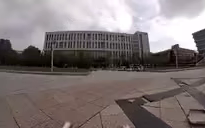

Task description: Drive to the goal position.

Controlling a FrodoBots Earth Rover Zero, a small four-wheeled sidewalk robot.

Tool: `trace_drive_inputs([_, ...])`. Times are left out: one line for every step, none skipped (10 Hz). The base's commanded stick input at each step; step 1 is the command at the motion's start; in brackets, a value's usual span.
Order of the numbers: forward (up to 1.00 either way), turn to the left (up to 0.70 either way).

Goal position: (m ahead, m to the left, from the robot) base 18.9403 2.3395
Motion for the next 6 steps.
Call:
trace_drive_inputs([0.70,0.00])
trace_drive_inputs([0.70,0.00])
trace_drive_inputs([0.70,0.00])
trace_drive_inputs([0.70,0.00])
trace_drive_inputs([0.70,-0.10])
trace_drive_inputs([0.70,-0.24])
